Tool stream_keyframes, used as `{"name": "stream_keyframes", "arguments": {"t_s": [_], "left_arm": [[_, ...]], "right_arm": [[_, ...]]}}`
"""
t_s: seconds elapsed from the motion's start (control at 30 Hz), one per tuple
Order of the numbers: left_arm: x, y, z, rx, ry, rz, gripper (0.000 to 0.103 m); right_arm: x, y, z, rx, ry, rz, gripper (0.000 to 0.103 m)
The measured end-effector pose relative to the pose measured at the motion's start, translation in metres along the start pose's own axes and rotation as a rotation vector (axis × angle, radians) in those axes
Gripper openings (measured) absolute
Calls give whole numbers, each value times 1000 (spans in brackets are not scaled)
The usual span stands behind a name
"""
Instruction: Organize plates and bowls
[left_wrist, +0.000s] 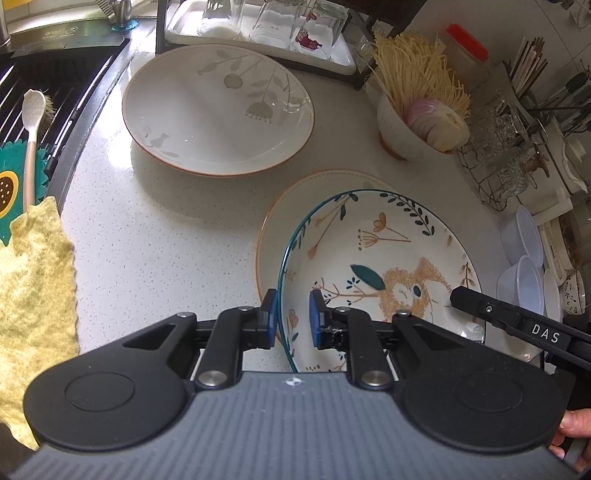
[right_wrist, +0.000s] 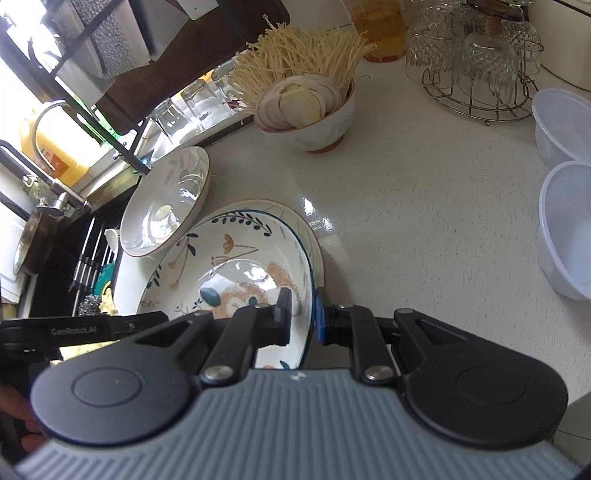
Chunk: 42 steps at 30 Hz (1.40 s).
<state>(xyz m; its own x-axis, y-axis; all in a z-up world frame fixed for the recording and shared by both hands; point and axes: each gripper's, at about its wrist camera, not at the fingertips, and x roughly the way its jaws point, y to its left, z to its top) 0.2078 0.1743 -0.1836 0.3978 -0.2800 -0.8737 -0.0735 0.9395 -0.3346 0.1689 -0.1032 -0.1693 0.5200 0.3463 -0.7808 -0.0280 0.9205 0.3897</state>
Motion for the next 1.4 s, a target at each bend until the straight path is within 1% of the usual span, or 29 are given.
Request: {"name": "stream_keyframes", "arguments": {"t_s": [0.2, 0.3, 0.37, 0.43, 0.53, 0.63, 0.83, 0.93, 1.0, 1.17, 1.4], "left_arm": [[10, -5, 11, 27, 20, 22, 20], [14, -6, 17, 23, 34, 25, 20], [13, -9, 21, 16, 44, 36, 20], [11, -14, 25, 36, 32, 48, 20], [16, -13, 29, 29, 52, 72, 21], [18, -11, 32, 17, 52, 72, 21], [19, -12, 35, 6, 72, 71, 22], [18, -13, 36, -15, 83, 69, 26], [16, -12, 38, -30, 83, 58, 31], [14, -8, 41, -53, 92, 48, 32], [13, -11, 39, -48, 106, 48, 32]], "right_arm": [[12, 1, 5, -17, -4, -35, 16], [18, -1, 7, -22, -3, -45, 16], [21, -1, 8, -26, -4, -50, 16], [24, 1, 9, -39, -3, -62, 16], [29, 3, 9, -38, 3, -59, 16], [33, 7, 10, -55, 2, -69, 17], [35, 5, 10, -46, -8, -69, 18], [35, 7, 7, -66, -15, -81, 18], [36, 11, 5, -97, -20, -104, 17], [39, 11, 7, -108, -18, -106, 17], [39, 11, 6, -110, -27, -105, 17]]}}
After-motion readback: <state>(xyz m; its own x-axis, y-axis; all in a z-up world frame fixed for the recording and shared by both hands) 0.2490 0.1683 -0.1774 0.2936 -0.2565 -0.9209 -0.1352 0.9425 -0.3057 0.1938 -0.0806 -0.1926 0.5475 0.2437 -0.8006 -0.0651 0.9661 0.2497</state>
